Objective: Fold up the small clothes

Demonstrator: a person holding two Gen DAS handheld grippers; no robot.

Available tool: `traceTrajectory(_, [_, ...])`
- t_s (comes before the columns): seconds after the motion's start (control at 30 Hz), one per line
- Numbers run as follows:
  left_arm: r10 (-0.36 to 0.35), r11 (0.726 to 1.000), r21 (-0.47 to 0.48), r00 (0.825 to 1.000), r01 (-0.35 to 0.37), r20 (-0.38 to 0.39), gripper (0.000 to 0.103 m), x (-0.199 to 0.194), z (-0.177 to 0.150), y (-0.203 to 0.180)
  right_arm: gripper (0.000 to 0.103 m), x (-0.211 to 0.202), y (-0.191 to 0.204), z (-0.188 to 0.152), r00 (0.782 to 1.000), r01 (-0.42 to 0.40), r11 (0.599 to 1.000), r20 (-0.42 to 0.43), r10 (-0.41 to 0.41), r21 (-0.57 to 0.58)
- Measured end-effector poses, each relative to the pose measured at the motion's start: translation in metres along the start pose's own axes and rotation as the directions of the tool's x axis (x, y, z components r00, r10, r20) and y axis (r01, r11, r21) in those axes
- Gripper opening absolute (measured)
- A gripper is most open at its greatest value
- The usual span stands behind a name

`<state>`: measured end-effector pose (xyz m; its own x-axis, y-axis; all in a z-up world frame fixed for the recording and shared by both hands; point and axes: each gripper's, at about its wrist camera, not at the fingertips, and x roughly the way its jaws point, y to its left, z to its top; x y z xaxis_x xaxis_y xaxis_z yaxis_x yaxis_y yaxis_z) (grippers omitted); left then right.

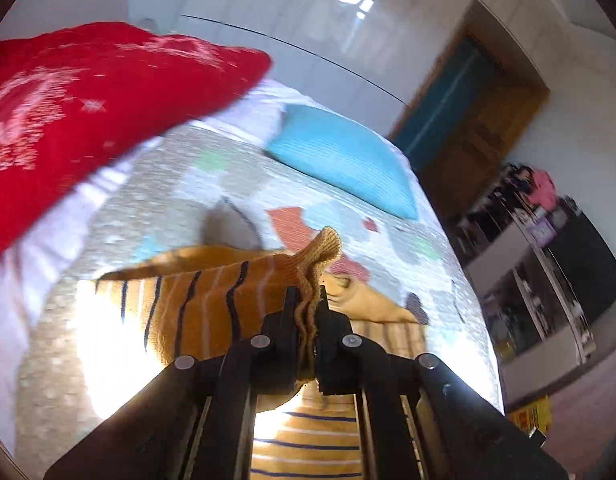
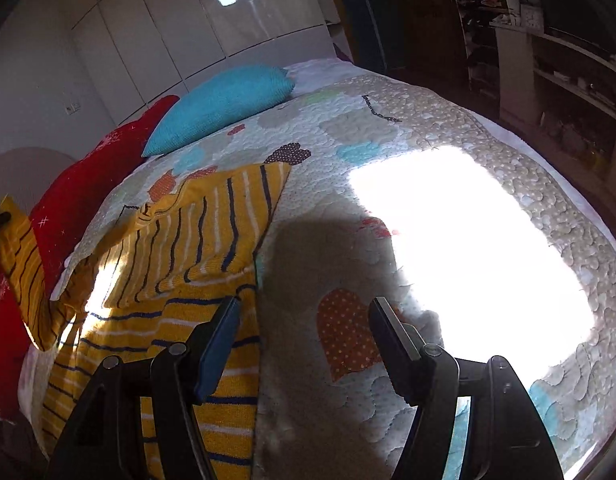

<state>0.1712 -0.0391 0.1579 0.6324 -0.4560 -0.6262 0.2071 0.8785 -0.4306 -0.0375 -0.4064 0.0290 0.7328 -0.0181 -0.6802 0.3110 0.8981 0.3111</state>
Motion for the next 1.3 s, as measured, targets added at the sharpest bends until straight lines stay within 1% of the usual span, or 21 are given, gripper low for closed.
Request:
traceTrajectory(0.1, [-0.074, 0.994, 0.078, 0.992, 0.082, -0.103, 0.006, 0.058, -0.025, -0.065, 0.071, -0.003, -0.009, -0.003, 1.000, -0.002, 1.000, 0.002, 0.002, 0.010])
traceTrajectory(0.17, [-0.073, 0.987, 0.130, 0.982, 0.096, -0.173, 0.006, 0.096, -0.044, -0.093, 0.071, -0.003, -0.017, -0.005, 1.000, -0.009, 1.000, -0.006, 0.009, 0.019])
traceTrajectory(0.2, [-0.056, 0.986, 0.145, 0.978, 0.087, -0.201, 0.008, 0.111, -0.054, -0.099, 0.071, -0.003, -0.020, -0.006, 1.000, -0.014, 1.000, -0.010, 0.015, 0.025])
traceTrajectory(0.23, [-0.046, 0.986, 0.146, 0.972, 0.081, -0.231, 0.013, 0.124, -0.063, -0.101, 0.072, -0.003, -0.024, -0.006, 1.000, -0.020, 0.999, -0.013, 0.020, 0.032])
traceTrajectory(0.3, [-0.079, 0.987, 0.109, 0.951, 0.116, -0.298, 0.021, 0.134, -0.076, -0.094, 0.071, -0.003, -0.028, -0.005, 1.000, -0.020, 0.999, -0.018, 0.021, 0.036])
traceTrajectory(0.37, [-0.112, 0.985, 0.087, 0.941, 0.147, -0.320, 0.044, 0.123, -0.085, -0.083, 0.071, -0.004, -0.030, -0.004, 1.000, -0.026, 0.999, -0.011, 0.026, 0.033])
traceTrajectory(0.4, [-0.119, 0.984, 0.087, 0.943, 0.153, -0.310, 0.048, 0.110, -0.089, -0.078, 0.071, -0.005, -0.030, -0.002, 0.999, -0.031, 0.999, -0.007, 0.031, 0.030])
traceTrajectory(0.47, [-0.121, 0.984, 0.093, 0.953, 0.152, -0.279, 0.063, 0.084, -0.091, -0.062, 0.071, -0.001, -0.024, 0.006, 0.998, -0.061, 0.998, 0.000, 0.061, 0.024])
traceTrajectory(0.53, [-0.085, 0.989, 0.099, 0.967, 0.112, -0.242, 0.068, 0.053, -0.093, -0.043, 0.072, 0.013, -0.010, 0.021, 0.994, -0.105, 0.994, 0.000, 0.106, 0.013])
traceTrajectory(0.6, [-0.010, 0.994, 0.106, 0.981, 0.031, -0.196, 0.069, 0.025, -0.098, -0.016, 0.072, 0.020, 0.009, 0.031, 0.987, -0.161, 0.987, -0.009, 0.161, -0.004])
traceTrajectory(0.67, [0.072, 0.993, 0.101, 0.985, -0.056, -0.157, 0.069, 0.000, -0.103, 0.011, 0.072, 0.034, 0.032, 0.043, 0.982, -0.191, 0.981, -0.017, 0.190, -0.039])
traceTrajectory(0.8, [0.182, 0.983, 0.010, 0.978, -0.182, -0.102, 0.069, -0.046, -0.117, 0.075, 0.074, 0.083, 0.075, 0.066, 0.984, -0.168, 0.980, -0.082, 0.159, -0.106])
traceTrajectory(0.87, [0.215, 0.974, -0.059, 0.972, -0.220, -0.090, 0.069, -0.066, -0.126, 0.106, 0.074, 0.116, 0.095, 0.067, 0.987, -0.079, 0.982, -0.149, 0.053, -0.174])
traceTrajectory(0.93, [0.251, 0.960, -0.108, 0.965, -0.259, -0.081, 0.069, -0.081, -0.134, 0.133, 0.066, 0.139, 0.107, 0.063, 0.982, -0.052, 0.975, -0.188, 0.011, -0.214])
traceTrajectory(0.97, [0.269, 0.952, -0.126, 0.960, -0.278, -0.080, 0.069, -0.085, -0.137, 0.143, 0.045, 0.139, 0.111, 0.061, 0.983, -0.053, 0.973, -0.182, 0.012, -0.223])
traceTrajectory(1.0, [0.286, 0.945, -0.142, 0.955, -0.295, -0.081, 0.069, -0.089, -0.141, 0.154, 0.016, 0.136, 0.114, 0.060, 0.983, -0.081, 0.970, -0.180, 0.040, -0.228])
traceTrajectory(1.07, [0.303, 0.935, -0.164, 0.949, -0.314, -0.089, 0.069, -0.093, -0.148, 0.170, 0.010, 0.126, 0.111, 0.066, 0.977, -0.139, 0.972, -0.184, 0.104, -0.191])
traceTrajectory(1.13, [0.312, 0.929, -0.180, 0.945, -0.325, -0.099, 0.069, -0.092, -0.154, 0.182, 0.008, 0.122, 0.100, 0.074, 0.981, -0.136, 0.978, -0.160, 0.110, -0.158])
traceTrajectory(1.17, [0.311, 0.927, -0.187, 0.945, -0.326, -0.103, 0.069, -0.091, -0.156, 0.186, 0.001, 0.126, 0.095, 0.082, 0.986, -0.095, 0.984, -0.152, 0.072, -0.152])
traceTrajectory(1.23, [0.300, 0.927, -0.200, 0.947, -0.318, -0.114, 0.069, -0.087, -0.162, 0.191, 0.001, 0.130, 0.083, 0.093, 0.991, 0.035, 0.985, -0.124, -0.056, -0.167])
traceTrajectory(1.3, [0.283, 0.931, -0.202, 0.951, -0.303, -0.121, 0.069, -0.082, -0.166, 0.190, 0.002, 0.137, 0.070, 0.096, 0.983, 0.115, 0.979, -0.120, -0.137, -0.169])
